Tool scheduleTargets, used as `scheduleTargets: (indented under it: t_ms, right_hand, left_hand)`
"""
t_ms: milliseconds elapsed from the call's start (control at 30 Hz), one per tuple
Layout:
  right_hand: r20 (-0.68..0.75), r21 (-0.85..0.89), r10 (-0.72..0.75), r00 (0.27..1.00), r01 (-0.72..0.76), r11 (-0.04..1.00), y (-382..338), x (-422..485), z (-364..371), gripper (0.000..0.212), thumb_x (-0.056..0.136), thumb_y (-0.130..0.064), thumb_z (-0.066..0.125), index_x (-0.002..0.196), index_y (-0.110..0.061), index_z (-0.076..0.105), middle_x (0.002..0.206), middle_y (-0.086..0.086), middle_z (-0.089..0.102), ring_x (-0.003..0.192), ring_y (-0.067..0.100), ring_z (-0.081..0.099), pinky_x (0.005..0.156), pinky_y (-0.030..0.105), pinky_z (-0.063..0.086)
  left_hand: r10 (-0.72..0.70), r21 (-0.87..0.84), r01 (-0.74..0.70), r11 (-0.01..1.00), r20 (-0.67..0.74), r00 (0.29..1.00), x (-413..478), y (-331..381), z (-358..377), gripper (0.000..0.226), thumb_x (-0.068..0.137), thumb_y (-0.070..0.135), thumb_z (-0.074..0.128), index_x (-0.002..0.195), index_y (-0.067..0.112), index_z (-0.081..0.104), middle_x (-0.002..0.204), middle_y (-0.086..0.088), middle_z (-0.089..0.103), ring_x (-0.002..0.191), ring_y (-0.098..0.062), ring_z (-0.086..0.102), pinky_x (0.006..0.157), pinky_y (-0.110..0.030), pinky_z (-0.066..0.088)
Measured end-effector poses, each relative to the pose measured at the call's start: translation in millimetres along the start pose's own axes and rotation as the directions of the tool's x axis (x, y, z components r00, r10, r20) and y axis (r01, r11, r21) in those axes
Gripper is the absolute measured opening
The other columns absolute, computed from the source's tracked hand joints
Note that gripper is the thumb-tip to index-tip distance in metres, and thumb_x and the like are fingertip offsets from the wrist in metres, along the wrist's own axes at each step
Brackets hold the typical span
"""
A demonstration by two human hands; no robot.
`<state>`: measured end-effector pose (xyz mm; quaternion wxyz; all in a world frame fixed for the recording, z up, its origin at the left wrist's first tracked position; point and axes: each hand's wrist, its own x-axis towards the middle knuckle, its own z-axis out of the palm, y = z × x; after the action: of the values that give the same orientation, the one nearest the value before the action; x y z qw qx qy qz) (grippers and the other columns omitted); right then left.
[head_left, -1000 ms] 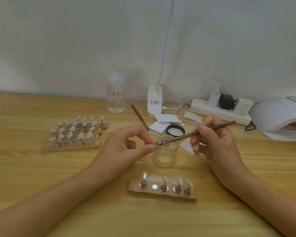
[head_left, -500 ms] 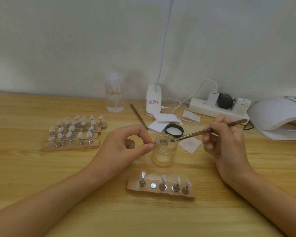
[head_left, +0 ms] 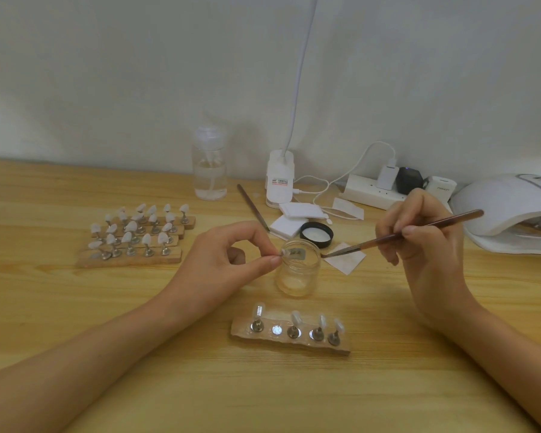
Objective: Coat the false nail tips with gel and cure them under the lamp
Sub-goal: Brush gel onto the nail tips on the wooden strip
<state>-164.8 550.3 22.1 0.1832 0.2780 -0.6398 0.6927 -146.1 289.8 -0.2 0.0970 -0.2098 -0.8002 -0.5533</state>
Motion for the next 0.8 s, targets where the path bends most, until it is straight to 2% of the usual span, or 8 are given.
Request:
scheduleTargets:
  t_ms: [133, 233, 333, 400, 467, 567, 700, 800]
  right_hand:
    - [-0.089, 0.068, 0.057, 0.994, -0.051, 0.996, 3, 3, -1, 0.027, 0.076, 0.000, 0.038, 0.065, -0.021, 0.051, 0.057, -0.002, 0.052, 0.048, 0.013, 0.040, 0.044, 0.019, 0.034]
    - [-0.197, 0.215, 0.195, 0.961, -0.151, 0.965, 7, 1, 0, 0.019, 0.077, -0.007, 0.039, 0.064, -0.018, 0.048, 0.057, -0.001, 0.048, 0.051, 0.012, 0.040, 0.043, 0.020, 0.034]
    - [-0.219, 0.317, 0.306, 0.927, -0.229, 0.920, 11, -2, 2, 0.020, 0.078, -0.010, 0.042, 0.062, -0.020, 0.051, 0.059, -0.002, 0.050, 0.053, 0.009, 0.043, 0.044, 0.017, 0.036]
    - [-0.208, 0.319, 0.319, 0.925, -0.244, 0.916, 11, -1, 4, 0.021, 0.079, -0.010, 0.042, 0.063, -0.019, 0.051, 0.059, -0.002, 0.051, 0.053, 0.008, 0.044, 0.044, 0.016, 0.037]
    - [-0.188, 0.294, 0.302, 0.935, -0.240, 0.925, 10, -2, 6, 0.020, 0.081, -0.008, 0.041, 0.066, -0.018, 0.050, 0.060, -0.002, 0.052, 0.052, 0.009, 0.045, 0.044, 0.017, 0.037]
    - [-0.153, 0.251, 0.281, 0.947, -0.238, 0.938, 10, -3, 7, 0.026, 0.090, 0.000, 0.035, 0.071, -0.013, 0.048, 0.059, 0.000, 0.053, 0.050, 0.010, 0.045, 0.043, 0.018, 0.038]
    - [-0.150, 0.249, 0.309, 0.939, -0.267, 0.931, 8, -2, 7, 0.030, 0.095, 0.004, 0.030, 0.074, -0.011, 0.046, 0.060, 0.000, 0.054, 0.050, 0.009, 0.046, 0.042, 0.018, 0.038]
    - [-0.163, 0.243, 0.322, 0.933, -0.279, 0.929, 9, -1, 8, 0.030, 0.095, 0.004, 0.031, 0.076, -0.012, 0.047, 0.060, -0.001, 0.055, 0.050, 0.009, 0.047, 0.042, 0.018, 0.038]
  left_hand:
    - [-0.016, 0.001, 0.016, 1.000, 0.015, 1.000, 1, 5, -2, 0.011, 0.084, 0.013, 0.076, 0.079, 0.020, 0.068, 0.073, 0.018, 0.066, 0.044, -0.003, 0.037, 0.048, -0.011, 0.033]
    - [-0.074, -0.059, 0.070, 0.996, -0.081, 0.994, 5, 13, -10, 0.007, 0.085, 0.017, 0.074, 0.083, 0.023, 0.069, 0.083, 0.018, 0.069, 0.052, -0.001, 0.045, 0.053, -0.011, 0.041]
    - [-0.018, -0.075, 0.006, 0.997, -0.162, 0.987, 9, 28, -22, 0.010, 0.083, 0.026, 0.075, 0.078, 0.033, 0.069, 0.084, 0.019, 0.070, 0.065, 0.001, 0.052, 0.060, -0.008, 0.042]
    - [0.023, -0.069, -0.031, 0.997, -0.113, 0.993, 7, 40, -26, 0.007, 0.076, 0.040, 0.074, 0.077, 0.037, 0.068, 0.091, 0.013, 0.074, 0.072, -0.001, 0.055, 0.061, -0.008, 0.041]
    - [0.037, -0.020, -0.037, 0.999, 0.005, 0.999, 2, 47, -25, 0.013, 0.073, 0.046, 0.074, 0.078, 0.036, 0.068, 0.094, 0.010, 0.074, 0.077, -0.003, 0.057, 0.062, -0.013, 0.042]
    - [0.046, 0.082, -0.061, 0.995, 0.173, 0.984, -14, 47, -18, 0.016, 0.076, 0.048, 0.070, 0.085, 0.034, 0.070, 0.098, 0.018, 0.073, 0.100, -0.004, 0.062, 0.075, -0.020, 0.040]
    - [0.059, 0.098, -0.088, 0.991, 0.265, 0.962, -35, 43, -3, 0.007, 0.076, 0.035, 0.076, 0.082, 0.034, 0.072, 0.100, 0.016, 0.060, 0.109, -0.011, 0.053, 0.086, -0.010, 0.038]
    - [0.048, 0.151, -0.090, 0.984, 0.259, 0.965, -42, 36, 0, 0.013, 0.077, 0.026, 0.077, 0.079, 0.037, 0.071, 0.099, 0.015, 0.055, 0.109, -0.011, 0.050, 0.085, -0.009, 0.039]
